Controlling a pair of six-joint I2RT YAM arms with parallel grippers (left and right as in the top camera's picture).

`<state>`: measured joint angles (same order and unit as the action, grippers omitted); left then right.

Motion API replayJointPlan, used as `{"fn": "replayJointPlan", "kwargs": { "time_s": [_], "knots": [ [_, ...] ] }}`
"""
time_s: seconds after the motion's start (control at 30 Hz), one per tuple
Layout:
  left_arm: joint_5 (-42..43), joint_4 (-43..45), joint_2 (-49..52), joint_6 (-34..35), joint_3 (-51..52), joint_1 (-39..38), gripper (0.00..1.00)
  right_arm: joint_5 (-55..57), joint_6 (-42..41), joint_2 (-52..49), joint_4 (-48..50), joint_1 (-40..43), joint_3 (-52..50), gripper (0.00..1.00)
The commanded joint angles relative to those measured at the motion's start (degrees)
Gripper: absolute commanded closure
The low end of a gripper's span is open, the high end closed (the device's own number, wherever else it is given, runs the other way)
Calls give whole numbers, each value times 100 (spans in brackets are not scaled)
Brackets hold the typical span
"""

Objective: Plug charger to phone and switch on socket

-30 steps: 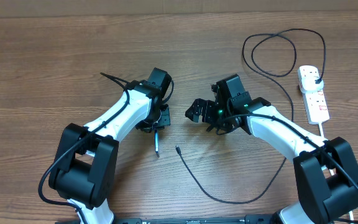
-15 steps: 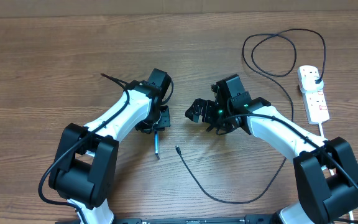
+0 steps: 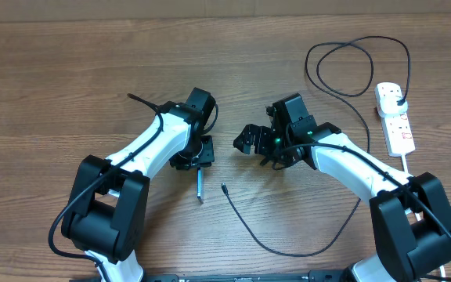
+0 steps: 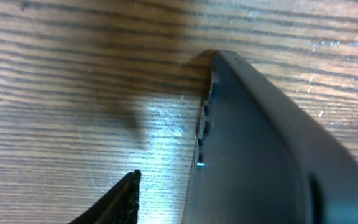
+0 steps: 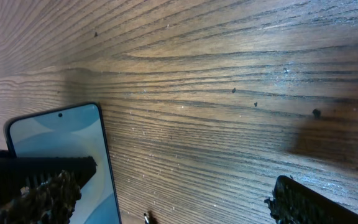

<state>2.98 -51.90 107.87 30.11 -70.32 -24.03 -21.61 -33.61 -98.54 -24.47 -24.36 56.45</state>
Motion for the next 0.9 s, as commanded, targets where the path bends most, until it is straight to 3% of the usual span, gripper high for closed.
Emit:
{"fn": "replayJointPlan", "kwargs": {
  "time_s": [0.0, 0.2, 0.37, 0.47, 0.87],
  "knots": [
    [125, -61, -26, 68, 2, -26, 57, 57, 48, 39, 33, 0, -48, 0],
    [131, -59, -26, 55, -9, -28, 68, 57, 48, 39, 33, 0, -48, 0],
    [131, -59, -26, 55, -7, -28, 56, 57, 48, 39, 35, 0, -48, 0],
    [151, -111, -26, 55, -7, -28, 70, 57, 48, 39, 35, 0, -48, 0],
    [87, -680, -28, 55, -442, -28, 90, 57, 48, 39, 55, 0, -48, 0]
  ]
}}
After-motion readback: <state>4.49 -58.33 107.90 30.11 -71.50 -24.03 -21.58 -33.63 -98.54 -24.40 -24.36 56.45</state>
